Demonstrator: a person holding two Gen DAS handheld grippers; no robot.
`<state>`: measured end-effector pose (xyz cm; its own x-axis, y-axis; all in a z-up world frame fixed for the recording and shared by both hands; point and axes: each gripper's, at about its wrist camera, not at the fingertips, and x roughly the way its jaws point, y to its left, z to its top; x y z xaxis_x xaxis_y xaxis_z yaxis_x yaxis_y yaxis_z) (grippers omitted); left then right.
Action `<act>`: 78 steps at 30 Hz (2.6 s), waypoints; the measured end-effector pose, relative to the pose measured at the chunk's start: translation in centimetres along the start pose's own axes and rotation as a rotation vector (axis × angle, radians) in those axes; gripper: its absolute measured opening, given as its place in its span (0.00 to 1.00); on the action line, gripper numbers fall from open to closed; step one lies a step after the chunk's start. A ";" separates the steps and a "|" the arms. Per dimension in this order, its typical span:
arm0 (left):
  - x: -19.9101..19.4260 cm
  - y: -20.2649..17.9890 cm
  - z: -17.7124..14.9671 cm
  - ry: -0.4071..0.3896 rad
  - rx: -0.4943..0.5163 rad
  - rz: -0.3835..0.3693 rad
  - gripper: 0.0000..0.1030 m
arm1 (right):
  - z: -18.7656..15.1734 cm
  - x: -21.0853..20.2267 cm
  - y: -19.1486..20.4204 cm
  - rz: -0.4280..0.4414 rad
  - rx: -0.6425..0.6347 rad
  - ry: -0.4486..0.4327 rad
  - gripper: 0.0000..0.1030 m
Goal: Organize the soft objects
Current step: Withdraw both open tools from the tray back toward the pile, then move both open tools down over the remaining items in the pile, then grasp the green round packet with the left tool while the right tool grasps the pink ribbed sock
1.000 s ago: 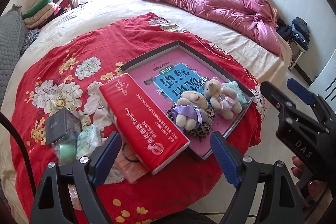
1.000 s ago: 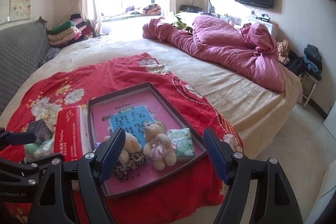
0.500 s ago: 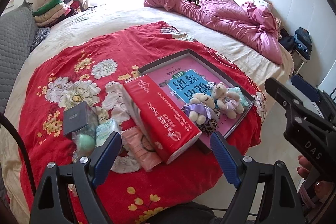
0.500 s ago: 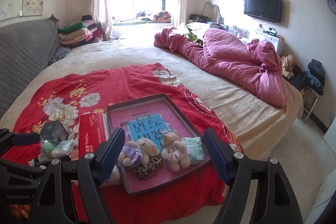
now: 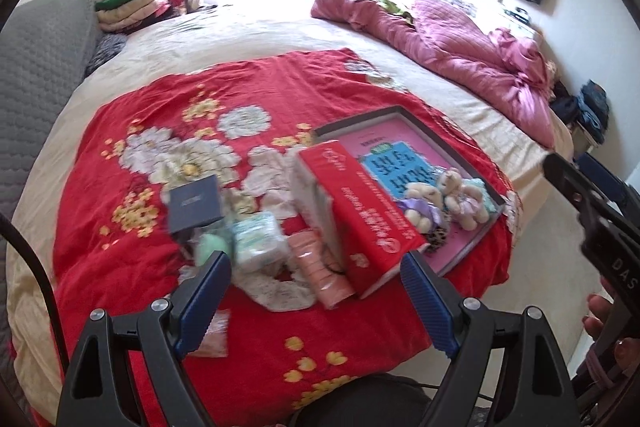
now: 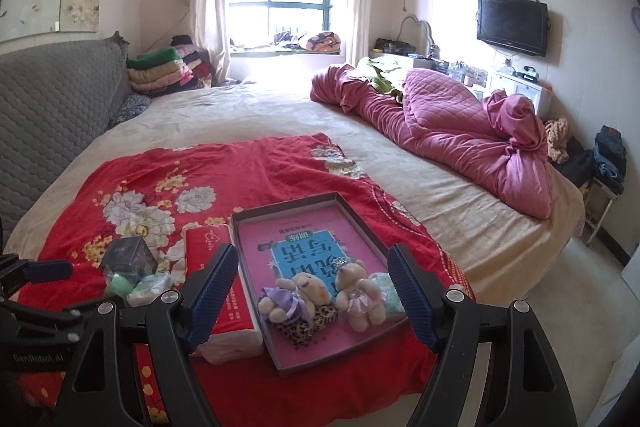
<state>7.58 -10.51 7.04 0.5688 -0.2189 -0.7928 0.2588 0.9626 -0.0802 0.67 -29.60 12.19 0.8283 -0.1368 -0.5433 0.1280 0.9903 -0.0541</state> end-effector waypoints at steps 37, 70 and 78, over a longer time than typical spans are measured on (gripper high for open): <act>3.1 13.3 -4.4 0.083 -0.220 0.110 0.84 | -6.5 3.6 14.7 0.184 -0.403 0.112 0.76; 12.8 14.0 -3.1 0.188 -0.230 -0.029 0.84 | -16.4 12.2 21.5 -0.001 -0.913 0.229 0.64; 13.8 13.6 -2.6 0.186 -0.224 -0.049 0.84 | -17.4 14.3 21.4 -0.019 -0.978 0.237 0.46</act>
<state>16.97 -0.01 -6.59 0.4012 -0.2531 -0.8803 0.0918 0.9673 -0.2363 5.78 -9.92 -11.29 0.6871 -0.2494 -0.6824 -0.4523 0.5882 -0.6704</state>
